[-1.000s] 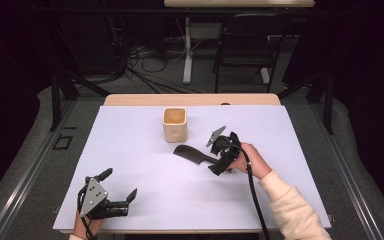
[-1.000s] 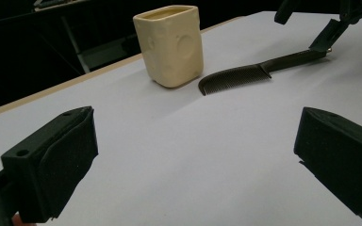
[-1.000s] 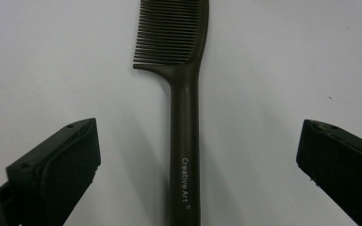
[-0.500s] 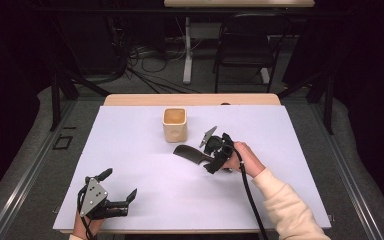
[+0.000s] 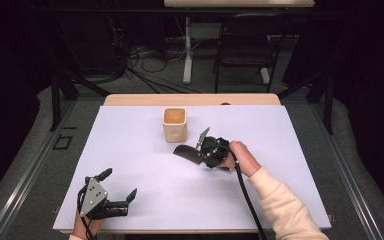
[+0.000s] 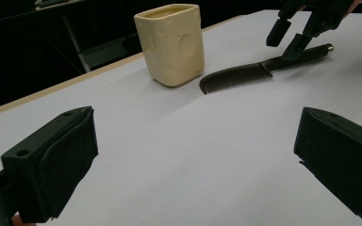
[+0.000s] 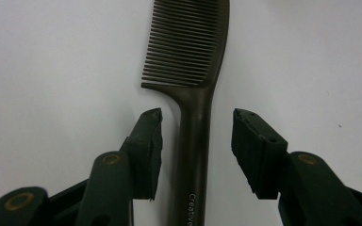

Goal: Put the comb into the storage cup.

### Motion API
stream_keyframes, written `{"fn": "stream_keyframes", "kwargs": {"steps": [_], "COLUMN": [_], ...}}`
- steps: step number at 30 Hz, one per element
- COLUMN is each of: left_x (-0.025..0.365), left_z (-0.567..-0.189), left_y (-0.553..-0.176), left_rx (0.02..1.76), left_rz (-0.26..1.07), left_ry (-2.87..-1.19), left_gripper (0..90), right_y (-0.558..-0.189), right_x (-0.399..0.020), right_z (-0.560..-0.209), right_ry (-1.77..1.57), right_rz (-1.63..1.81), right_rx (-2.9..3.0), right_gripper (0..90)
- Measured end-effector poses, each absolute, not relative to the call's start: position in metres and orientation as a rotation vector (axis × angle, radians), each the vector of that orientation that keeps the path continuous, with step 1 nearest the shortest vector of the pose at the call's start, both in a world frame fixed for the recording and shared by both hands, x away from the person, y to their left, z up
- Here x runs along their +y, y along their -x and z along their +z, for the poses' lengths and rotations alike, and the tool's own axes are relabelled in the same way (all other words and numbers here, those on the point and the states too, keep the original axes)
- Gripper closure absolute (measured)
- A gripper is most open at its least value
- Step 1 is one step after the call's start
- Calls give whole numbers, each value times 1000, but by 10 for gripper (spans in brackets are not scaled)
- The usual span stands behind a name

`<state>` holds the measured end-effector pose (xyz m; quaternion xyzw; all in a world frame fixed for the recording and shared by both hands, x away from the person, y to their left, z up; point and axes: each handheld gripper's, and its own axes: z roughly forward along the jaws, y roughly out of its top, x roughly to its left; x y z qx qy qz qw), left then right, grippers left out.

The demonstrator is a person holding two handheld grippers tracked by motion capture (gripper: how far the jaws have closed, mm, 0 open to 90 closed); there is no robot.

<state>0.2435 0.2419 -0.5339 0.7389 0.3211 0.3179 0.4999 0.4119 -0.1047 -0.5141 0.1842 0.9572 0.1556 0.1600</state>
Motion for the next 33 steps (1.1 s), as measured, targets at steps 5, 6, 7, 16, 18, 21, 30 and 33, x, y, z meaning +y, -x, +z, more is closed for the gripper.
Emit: {"fn": "stream_keyframes", "kwargs": {"steps": [5, 6, 7, 16, 18, 21, 30, 33], "left_x": [242, 242, 242, 242, 242, 242, 242, 242], "left_z": [-534, -534, -534, -534, -534, -534, -534, -534], "left_y": [-243, -243, -243, -243, -243, -243, -243, -243], "left_rx": [772, 772, 771, 771, 766, 768, 767, 769], "left_rz": [770, 769, 768, 770, 769, 768, 768, 769], "left_ry": [-1786, -1786, -1785, -1785, -1785, -1785, -1785, -1785], "left_gripper": [2, 2, 2, 2, 2, 2, 2, 2], "right_y": [-415, -417, -418, -430, -432, -434, -436, -435], "right_x": [-101, -100, -99, -92, -91, -90, -90, -91], "right_z": [-518, -518, -519, -525, -527, -529, -528, -527], "right_ry": [-545, -548, -557, -616, -619, -645, -674, -666], "right_rz": [408, 390, 390, 299, 270, 279, 297, 318], "right_rx": [2743, 2751, 2753, 2799, 2812, 2814, 2835, 2840], "right_gripper": [580, 589, 597, 635, 643, 656, 711, 715]}}
